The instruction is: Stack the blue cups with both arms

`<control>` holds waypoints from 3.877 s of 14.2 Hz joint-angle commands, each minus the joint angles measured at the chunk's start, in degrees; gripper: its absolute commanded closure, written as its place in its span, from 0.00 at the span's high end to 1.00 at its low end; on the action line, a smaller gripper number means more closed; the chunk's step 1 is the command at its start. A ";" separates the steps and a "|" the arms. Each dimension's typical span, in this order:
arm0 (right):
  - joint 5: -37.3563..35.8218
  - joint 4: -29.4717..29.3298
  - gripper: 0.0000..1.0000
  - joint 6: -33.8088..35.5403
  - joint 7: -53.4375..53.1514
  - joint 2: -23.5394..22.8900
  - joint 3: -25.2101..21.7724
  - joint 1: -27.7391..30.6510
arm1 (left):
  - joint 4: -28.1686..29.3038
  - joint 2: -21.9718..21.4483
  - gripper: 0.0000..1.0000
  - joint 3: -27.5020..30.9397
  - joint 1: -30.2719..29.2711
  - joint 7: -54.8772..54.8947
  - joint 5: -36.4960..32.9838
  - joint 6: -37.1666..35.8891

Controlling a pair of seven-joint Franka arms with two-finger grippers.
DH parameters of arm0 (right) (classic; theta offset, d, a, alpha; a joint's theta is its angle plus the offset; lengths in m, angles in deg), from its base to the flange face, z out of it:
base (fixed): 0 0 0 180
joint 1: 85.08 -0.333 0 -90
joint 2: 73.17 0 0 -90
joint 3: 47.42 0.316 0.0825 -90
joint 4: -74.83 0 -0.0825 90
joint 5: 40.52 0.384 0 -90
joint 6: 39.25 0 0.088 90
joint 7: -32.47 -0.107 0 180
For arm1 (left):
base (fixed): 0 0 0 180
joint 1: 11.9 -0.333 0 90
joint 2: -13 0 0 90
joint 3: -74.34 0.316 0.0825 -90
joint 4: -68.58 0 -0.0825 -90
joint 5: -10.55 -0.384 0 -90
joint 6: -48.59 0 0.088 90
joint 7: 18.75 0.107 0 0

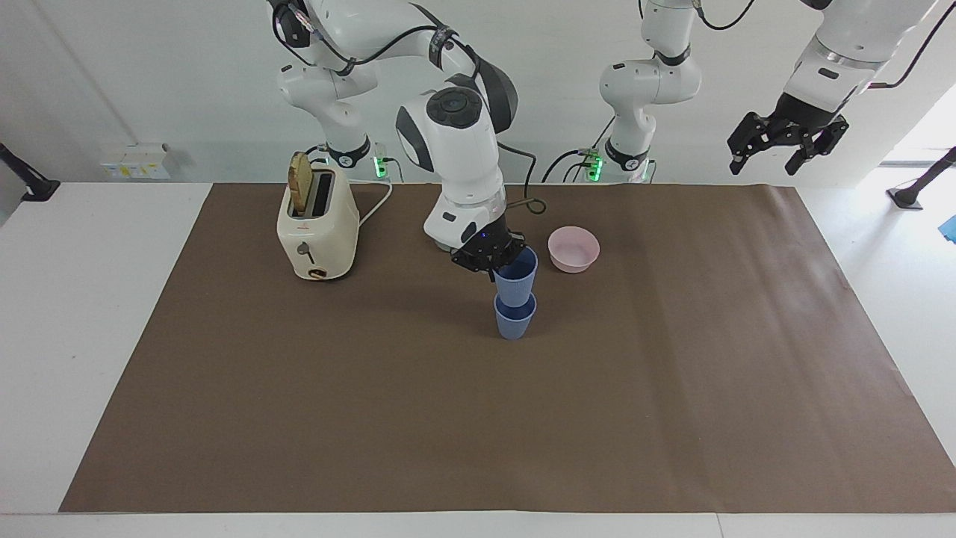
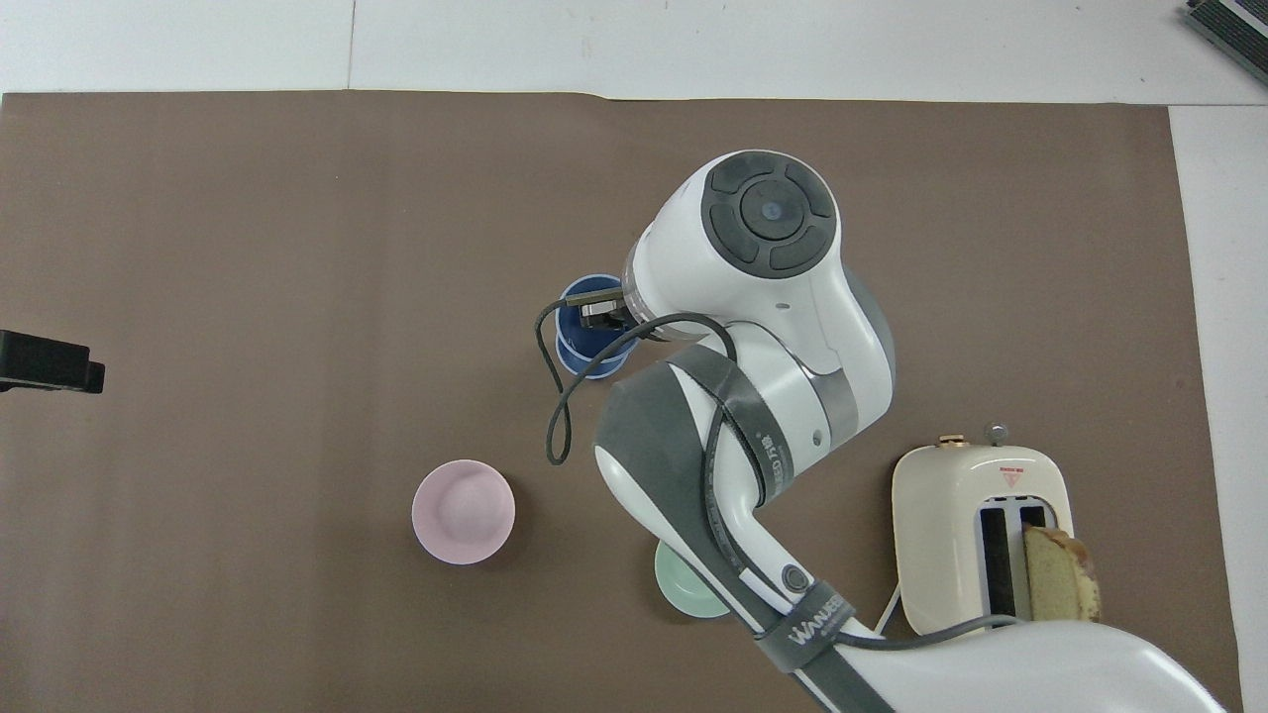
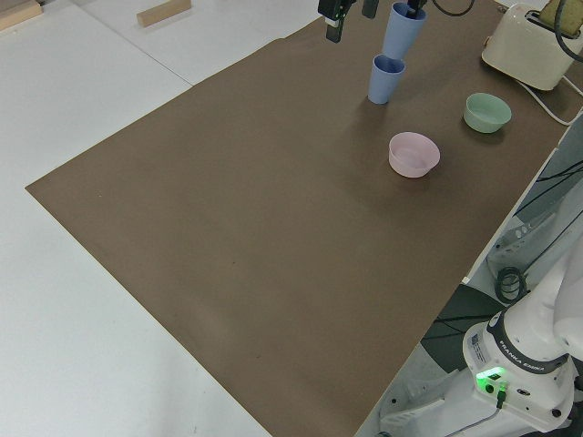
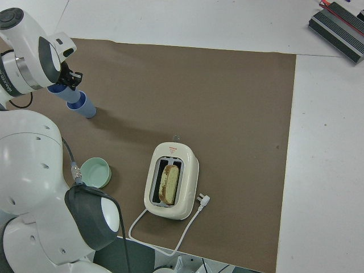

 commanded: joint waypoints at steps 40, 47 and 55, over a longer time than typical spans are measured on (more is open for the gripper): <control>-2.24 0.18 1.00 0.12 -0.49 -2.27 -0.59 1.60 | 0.86 -0.56 1.00 0.23 -0.78 0.19 0.53 0.27; -2.59 0.18 1.00 6.46 2.67 5.73 -0.77 10.73 | 0.86 -0.56 1.00 0.23 -0.78 0.19 0.53 0.27; -7.60 0.27 1.00 12.61 14.80 13.90 -0.77 20.23 | 0.86 -0.56 1.00 0.23 -0.78 0.19 0.53 0.27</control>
